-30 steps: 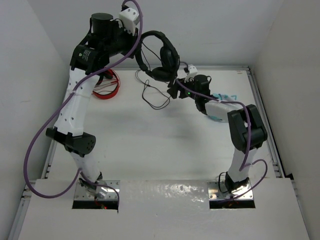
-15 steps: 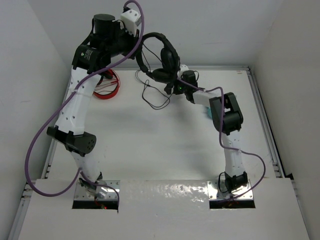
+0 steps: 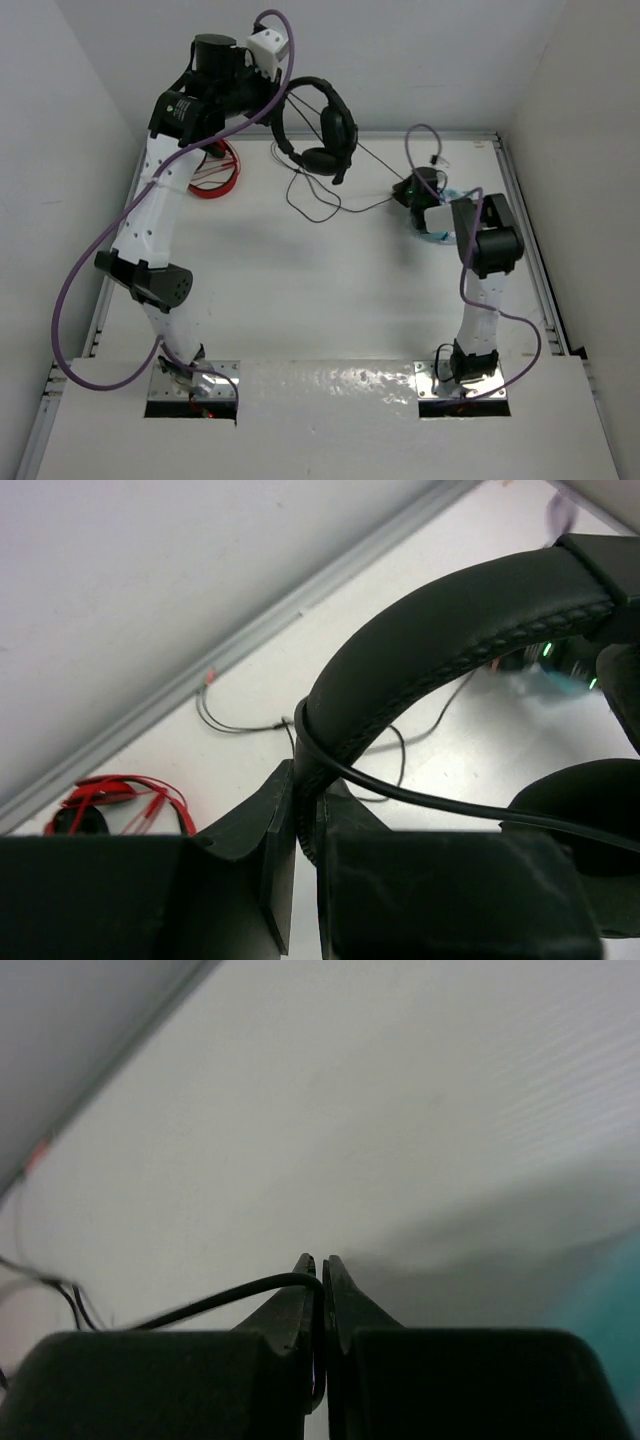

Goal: Wrap the headphones

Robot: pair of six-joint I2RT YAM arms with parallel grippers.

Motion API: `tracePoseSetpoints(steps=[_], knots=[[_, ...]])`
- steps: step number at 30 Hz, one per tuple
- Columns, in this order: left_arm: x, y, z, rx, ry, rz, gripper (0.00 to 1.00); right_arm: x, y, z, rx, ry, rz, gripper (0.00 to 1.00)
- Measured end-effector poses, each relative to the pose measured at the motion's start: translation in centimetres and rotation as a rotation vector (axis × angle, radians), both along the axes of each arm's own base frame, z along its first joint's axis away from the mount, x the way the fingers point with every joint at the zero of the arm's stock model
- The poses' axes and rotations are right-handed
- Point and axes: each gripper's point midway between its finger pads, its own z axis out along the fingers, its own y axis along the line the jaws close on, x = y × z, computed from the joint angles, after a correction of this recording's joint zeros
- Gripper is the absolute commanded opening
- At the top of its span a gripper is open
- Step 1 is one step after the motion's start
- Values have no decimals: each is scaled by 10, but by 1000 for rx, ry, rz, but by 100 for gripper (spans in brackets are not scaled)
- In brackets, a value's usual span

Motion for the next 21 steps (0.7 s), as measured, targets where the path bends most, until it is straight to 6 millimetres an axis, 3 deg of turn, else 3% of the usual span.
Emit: tracePoseSetpoints(steps=[3,5,7,10,13,18,21], knots=[[-1,2,-19,44,45,-4,0,-8,-60,30,42,-76,-193,0],[0,5,-32,80,69,4,0,-16,-88,51,49,-132,-291,0],[2,10,-40,117,79,20,0,-21,-104,68,53,-182,-354,0],[5,19,-55,195,87,27,0,-26,-115,77,54,-214,-403,0],[8,33,-87,352,106,14,0,-29,-118,75,58,-214,-414,0],[-16,77,-192,732,330,-75,0,-18,-105,90,97,-243,-307,0],[-37,93,-232,848,460,-153,0,-10,-89,118,139,-313,-224,0]])
